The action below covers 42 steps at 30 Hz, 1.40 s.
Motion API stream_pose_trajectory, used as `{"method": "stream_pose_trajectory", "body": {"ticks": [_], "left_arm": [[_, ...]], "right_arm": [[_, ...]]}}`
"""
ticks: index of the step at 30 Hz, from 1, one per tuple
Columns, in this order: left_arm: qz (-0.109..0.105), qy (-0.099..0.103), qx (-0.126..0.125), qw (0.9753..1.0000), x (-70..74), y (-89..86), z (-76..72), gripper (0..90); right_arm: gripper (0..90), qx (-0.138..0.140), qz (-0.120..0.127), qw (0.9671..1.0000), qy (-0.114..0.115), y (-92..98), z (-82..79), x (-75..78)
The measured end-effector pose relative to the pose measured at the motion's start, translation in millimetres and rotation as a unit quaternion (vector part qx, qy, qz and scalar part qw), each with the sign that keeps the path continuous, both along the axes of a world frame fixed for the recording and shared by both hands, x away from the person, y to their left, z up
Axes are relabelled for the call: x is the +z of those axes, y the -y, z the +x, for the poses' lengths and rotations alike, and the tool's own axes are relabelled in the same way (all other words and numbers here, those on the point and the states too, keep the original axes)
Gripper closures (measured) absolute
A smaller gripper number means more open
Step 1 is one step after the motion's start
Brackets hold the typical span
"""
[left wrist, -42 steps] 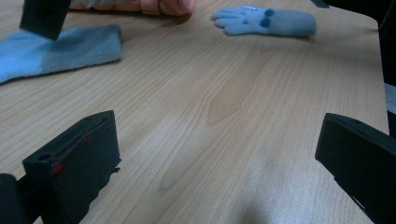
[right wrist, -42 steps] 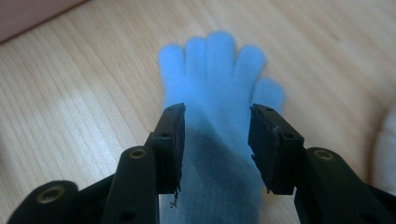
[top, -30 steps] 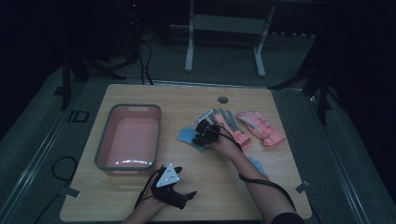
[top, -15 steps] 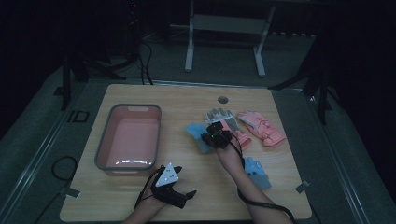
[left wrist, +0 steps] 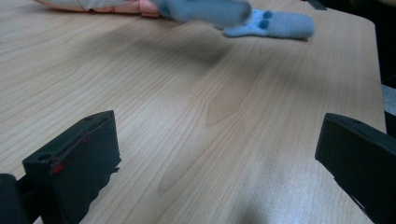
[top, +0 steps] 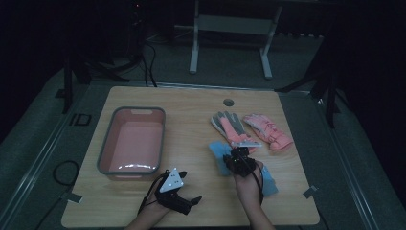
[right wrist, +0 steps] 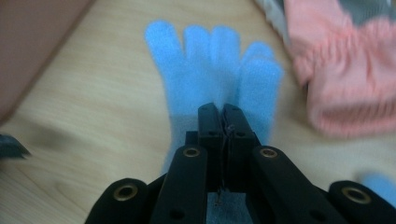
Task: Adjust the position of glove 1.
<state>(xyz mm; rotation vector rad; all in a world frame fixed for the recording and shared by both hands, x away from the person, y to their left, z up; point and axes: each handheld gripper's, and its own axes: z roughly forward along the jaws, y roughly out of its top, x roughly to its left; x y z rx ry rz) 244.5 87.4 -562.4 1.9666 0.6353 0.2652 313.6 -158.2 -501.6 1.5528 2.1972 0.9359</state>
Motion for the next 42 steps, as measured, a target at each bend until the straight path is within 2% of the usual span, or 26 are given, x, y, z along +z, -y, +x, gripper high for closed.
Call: {"method": "stream_pose_trajectory", "body": {"ticks": [2,5,7,8,14,16,20,21,25,27,29,31,33,35,39,42], "left_arm": [[0.002,-0.001,-0.001,1.0,0.1,0.3,0.1,0.0],[0.007,0.006,-0.003,1.0,0.0,2.0,-1.4,0.0],[0.011,0.01,-0.005,0.9999,0.1,2.8,-2.4,0.0],[0.012,0.01,-0.006,0.9999,0.1,3.0,-2.5,0.0],[0.011,0.005,-0.007,0.9999,0.1,2.5,-1.4,0.0],[0.011,0.005,-0.007,0.9999,0.1,2.5,-1.4,0.0],[0.011,0.003,-0.008,0.9999,0.0,2.8,-1.2,0.0],[0.011,0.003,-0.008,0.9999,0.0,2.7,-1.0,0.0],[0.01,0.003,-0.007,0.9999,0.0,2.6,-1.0,0.0],[0.009,0.002,-0.007,0.9999,0.0,2.3,-1.0,0.0],[0.008,0.0,-0.008,0.9999,-0.1,2.3,-0.5,0.0],[0.009,-0.001,-0.008,0.9999,-0.1,2.5,-0.4,0.0],[0.011,0.002,-0.01,0.9999,0.0,2.7,-0.8,0.0],[0.012,0.004,-0.009,0.9999,0.0,2.9,-1.0,0.0],[0.011,-0.002,-0.011,0.9999,0.0,2.7,0.1,0.0],[0.007,-0.003,-0.011,0.9999,-0.2,2.3,0.2,0.0]], "right_arm": [[87.8,-0.011,0.0,0.9999,-0.006,-0.5,-8.2,-10.3],[87.7,-0.023,0.009,0.9997,-0.006,0.2,-12.3,-14.8],[87.7,-0.027,0.001,0.9996,0.001,-1.1,-15.3,-17.9],[87.6,-0.032,0.009,0.9994,-0.001,-1.9,-16.2,-21.5],[86.4,-0.034,-0.003,0.9994,-0.009,-7.2,-16.6,-38.0],[85.4,-0.035,0.009,0.9992,-0.013,-7.0,-16.6,-43.6],[83.5,-0.033,0.015,0.9993,0.002,-6.0,-18.6,-47.1],[82.4,-0.032,0.017,0.9993,0.004,-5.1,-18.7,-47.6],[68.9,-0.021,0.025,0.9994,0.01,-4.5,-20.9,-46.1],[66.8,-0.018,0.027,0.9992,0.022,-0.7,-21.5,-41.4],[66.6,-0.001,0.031,0.999,0.034,4.8,-20.7,-33.4],[61.1,0.033,0.022,0.9983,0.042,9.0,-18.1,-25.1],[60.1,0.061,0.022,0.996,0.062,14.9,-16.0,-16.6],[58.3,0.093,0.0,0.993,0.072,20.6,-10.7,-9.3],[55.3,0.135,-0.018,0.9883,0.069,37.9,4.0,-0.4],[56.7,0.162,-0.012,0.9849,0.06,54.5,10.7,1.6]]}}
